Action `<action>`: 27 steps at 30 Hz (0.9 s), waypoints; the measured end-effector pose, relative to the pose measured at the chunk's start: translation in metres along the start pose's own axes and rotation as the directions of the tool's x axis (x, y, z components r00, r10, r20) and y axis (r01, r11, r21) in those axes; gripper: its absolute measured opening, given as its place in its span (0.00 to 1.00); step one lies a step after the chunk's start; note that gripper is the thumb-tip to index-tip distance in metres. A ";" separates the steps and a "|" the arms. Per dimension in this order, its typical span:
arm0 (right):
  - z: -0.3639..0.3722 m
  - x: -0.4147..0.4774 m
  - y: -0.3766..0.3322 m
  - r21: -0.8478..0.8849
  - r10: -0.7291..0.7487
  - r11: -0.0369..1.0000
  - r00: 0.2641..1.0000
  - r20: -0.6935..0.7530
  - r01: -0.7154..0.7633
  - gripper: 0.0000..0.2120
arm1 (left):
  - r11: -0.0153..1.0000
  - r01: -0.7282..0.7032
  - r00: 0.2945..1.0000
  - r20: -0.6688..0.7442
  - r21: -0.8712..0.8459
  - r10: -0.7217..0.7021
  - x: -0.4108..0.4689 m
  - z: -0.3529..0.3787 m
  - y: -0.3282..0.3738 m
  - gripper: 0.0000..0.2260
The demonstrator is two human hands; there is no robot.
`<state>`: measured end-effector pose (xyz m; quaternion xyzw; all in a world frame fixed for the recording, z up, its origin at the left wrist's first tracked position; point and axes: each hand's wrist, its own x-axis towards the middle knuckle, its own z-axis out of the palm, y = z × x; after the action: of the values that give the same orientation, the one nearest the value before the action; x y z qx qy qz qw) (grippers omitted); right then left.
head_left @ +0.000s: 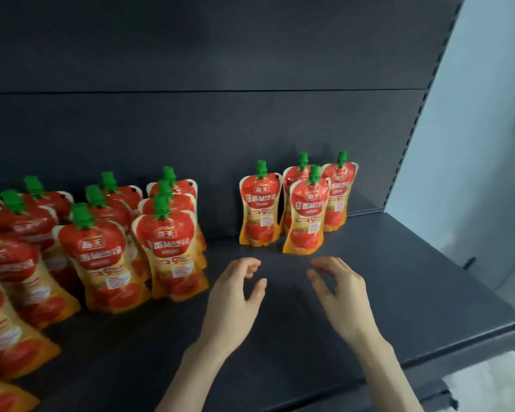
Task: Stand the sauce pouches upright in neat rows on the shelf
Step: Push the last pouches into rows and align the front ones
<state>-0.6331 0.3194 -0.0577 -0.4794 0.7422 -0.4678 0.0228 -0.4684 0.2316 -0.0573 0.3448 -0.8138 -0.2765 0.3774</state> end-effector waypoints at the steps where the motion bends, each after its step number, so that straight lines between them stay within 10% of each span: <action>1: -0.008 0.012 0.011 0.010 -0.010 1.000 1.000 0.012 0.010 0.06 | 1.000 0.014 1.000 -0.003 -0.013 -0.014 0.012 0.014 0.007 0.13; 13: -0.059 0.144 0.100 0.127 -0.021 0.992 0.989 0.149 0.002 0.08 | 0.902 0.308 0.901 -0.214 -0.301 -0.379 0.106 0.131 0.057 0.23; 27: -0.032 0.188 0.125 0.252 0.106 0.954 0.967 0.233 -0.165 0.18 | 0.856 0.327 0.893 -0.165 -0.400 -0.419 0.109 0.140 0.047 0.22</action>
<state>-0.8364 0.2154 -0.0515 -0.4678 0.6960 -0.5063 0.2009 -0.6500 0.2026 -0.0564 0.4532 -0.6125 -0.4447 0.4709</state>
